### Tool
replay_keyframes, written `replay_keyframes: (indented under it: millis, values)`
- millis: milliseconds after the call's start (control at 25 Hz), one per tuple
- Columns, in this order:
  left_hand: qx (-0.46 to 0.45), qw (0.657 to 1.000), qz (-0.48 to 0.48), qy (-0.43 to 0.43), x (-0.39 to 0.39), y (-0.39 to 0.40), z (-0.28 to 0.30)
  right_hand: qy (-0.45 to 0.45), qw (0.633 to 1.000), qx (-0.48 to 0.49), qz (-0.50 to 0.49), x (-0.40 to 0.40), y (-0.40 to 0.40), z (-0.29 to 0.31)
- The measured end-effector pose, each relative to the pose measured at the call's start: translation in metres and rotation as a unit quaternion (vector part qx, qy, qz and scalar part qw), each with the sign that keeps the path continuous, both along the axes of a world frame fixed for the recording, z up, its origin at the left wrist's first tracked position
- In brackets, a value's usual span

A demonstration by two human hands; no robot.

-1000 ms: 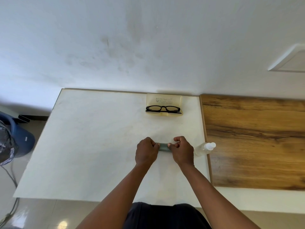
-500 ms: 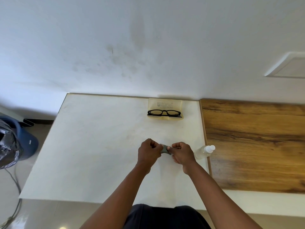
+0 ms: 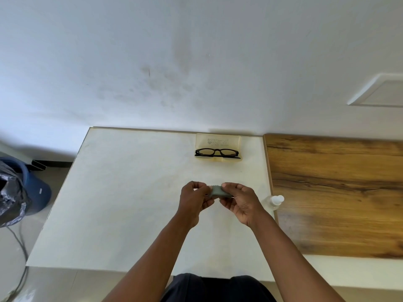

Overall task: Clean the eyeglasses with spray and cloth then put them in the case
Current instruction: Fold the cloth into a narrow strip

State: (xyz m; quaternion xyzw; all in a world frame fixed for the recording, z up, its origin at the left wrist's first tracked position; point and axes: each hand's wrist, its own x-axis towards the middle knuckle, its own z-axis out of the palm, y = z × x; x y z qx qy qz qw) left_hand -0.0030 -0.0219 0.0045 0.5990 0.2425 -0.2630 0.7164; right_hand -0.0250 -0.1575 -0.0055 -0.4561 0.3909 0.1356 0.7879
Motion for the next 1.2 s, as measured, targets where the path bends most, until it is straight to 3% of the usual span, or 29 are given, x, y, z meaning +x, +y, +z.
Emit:
replay_keyframes:
  millis: [400,640,920,1200]
  values:
    - [0.067,0.998,0.003,0.0,0.014,-0.003,-0.017,-0.007,0.975,-0.214,0.066,0.018,-0.003,-0.013]
    - [0.049,0.998,0.01,-0.027,0.032,-0.004,-0.01,-0.064,0.965,-0.233,0.102,0.036,-0.004,-0.002]
    - [0.058,0.993,0.024,-0.102,0.061,-0.011,0.005,-0.105,0.945,-0.3,0.076,0.07,-0.014,0.014]
    - [0.231,0.954,-0.043,-0.189,0.098,-0.034,0.015,-0.106,0.887,-0.435,0.112,0.103,-0.017,0.016]
